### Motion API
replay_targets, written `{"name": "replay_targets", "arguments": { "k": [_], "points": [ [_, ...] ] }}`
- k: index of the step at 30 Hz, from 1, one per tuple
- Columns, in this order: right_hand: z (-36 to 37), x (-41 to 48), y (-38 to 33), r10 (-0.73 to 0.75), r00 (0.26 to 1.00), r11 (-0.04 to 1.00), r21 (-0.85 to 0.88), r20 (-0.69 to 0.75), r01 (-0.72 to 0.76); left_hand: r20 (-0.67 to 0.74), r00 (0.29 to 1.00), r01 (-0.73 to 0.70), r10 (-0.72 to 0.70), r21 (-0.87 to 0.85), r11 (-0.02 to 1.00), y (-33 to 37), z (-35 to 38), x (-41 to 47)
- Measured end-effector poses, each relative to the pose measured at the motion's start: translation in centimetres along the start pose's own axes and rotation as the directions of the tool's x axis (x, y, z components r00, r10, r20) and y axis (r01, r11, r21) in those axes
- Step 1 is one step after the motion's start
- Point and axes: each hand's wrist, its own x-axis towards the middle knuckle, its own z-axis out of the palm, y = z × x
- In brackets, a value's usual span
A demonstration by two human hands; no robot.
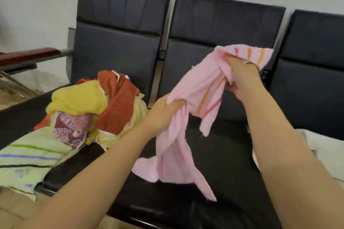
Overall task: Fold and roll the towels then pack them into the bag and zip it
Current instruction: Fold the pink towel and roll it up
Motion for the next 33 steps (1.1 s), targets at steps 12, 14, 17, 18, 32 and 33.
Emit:
{"name": "replay_targets", "arguments": {
  "k": [12, 14, 17, 18, 32, 33],
  "points": [
    [-11.4, -3.8, 20.5, 0.315, 0.937, 0.308, -0.95, 0.15, 0.048, 0.062, 0.852, 0.272, -0.521, 0.797, 0.539, -13.3, 7.3, -2.8],
    [-10.7, -6.5, 23.6, 0.404, 0.875, 0.459, -0.886, 0.267, 0.058, 0.001, 0.873, 0.279, -0.488, 0.82, 0.5, -13.9, 8.4, -3.7],
    [-9.4, -9.5, 27.0, 0.312, 0.817, 0.506, -0.812, 0.485, 0.29, -0.044, 0.912, 0.22, -0.409, 0.892, 0.396, -14.0, 9.4, -4.3],
    [-8.9, -9.8, 27.7, 0.276, 0.8, 0.481, -0.797, 0.533, 0.365, -0.013, 0.921, 0.178, -0.389, 0.903, 0.392, -14.1, 9.7, -4.3],
    [-11.7, -6.6, 24.8, 0.128, 0.889, 0.303, -0.871, 0.44, 0.388, -0.277, 0.612, 0.772, -0.741, 0.01, 0.635, -13.3, 6.9, -2.7],
    [-11.0, -7.3, 25.4, 0.128, 0.83, 0.371, -0.803, 0.542, 0.467, -0.251, 0.668, 0.74, -0.701, 0.326, 0.588, -13.1, 7.1, -3.3]
  ]
}}
